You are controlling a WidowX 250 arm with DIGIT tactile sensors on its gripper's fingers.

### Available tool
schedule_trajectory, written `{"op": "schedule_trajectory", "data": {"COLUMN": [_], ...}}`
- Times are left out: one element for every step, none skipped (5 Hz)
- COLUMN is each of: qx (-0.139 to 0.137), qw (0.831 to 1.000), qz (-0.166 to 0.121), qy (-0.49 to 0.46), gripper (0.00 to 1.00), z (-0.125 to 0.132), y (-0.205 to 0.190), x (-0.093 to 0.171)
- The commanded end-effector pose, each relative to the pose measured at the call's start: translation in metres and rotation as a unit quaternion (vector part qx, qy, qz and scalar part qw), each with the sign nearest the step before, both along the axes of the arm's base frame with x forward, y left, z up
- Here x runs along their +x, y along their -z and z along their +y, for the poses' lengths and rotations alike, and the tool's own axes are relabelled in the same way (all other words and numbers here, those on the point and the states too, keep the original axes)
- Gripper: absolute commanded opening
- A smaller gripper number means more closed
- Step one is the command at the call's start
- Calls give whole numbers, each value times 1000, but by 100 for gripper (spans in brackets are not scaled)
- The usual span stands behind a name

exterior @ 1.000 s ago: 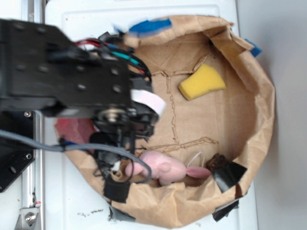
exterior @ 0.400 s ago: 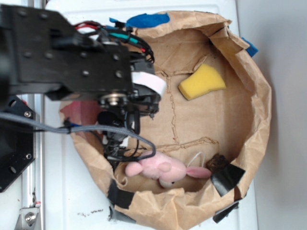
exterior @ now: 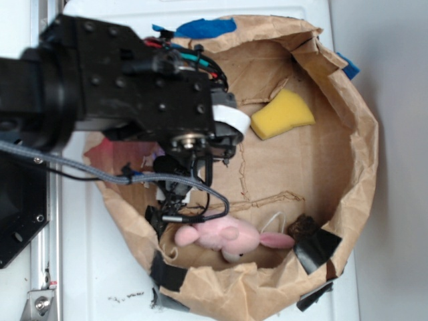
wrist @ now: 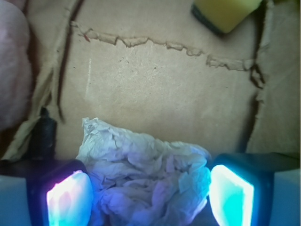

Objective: Grab the white paper.

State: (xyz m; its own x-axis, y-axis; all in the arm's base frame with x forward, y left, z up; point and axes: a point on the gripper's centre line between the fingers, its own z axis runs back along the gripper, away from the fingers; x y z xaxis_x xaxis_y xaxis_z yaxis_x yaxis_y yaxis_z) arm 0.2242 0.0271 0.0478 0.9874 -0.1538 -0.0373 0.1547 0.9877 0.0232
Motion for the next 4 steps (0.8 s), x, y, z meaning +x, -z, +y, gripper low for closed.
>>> {"op": "schedule_trajectory", "data": {"qx": [16, 13, 16, 16], "qw": [1000, 1000, 1000, 1000], "qz": [15, 7, 6, 4], "qy": [6, -1, -3, -5], "gripper": [100, 0, 0, 0], "z": [-6, -8, -7, -5], "y": [18, 15, 14, 12], "x": [6, 3, 3, 5]}}
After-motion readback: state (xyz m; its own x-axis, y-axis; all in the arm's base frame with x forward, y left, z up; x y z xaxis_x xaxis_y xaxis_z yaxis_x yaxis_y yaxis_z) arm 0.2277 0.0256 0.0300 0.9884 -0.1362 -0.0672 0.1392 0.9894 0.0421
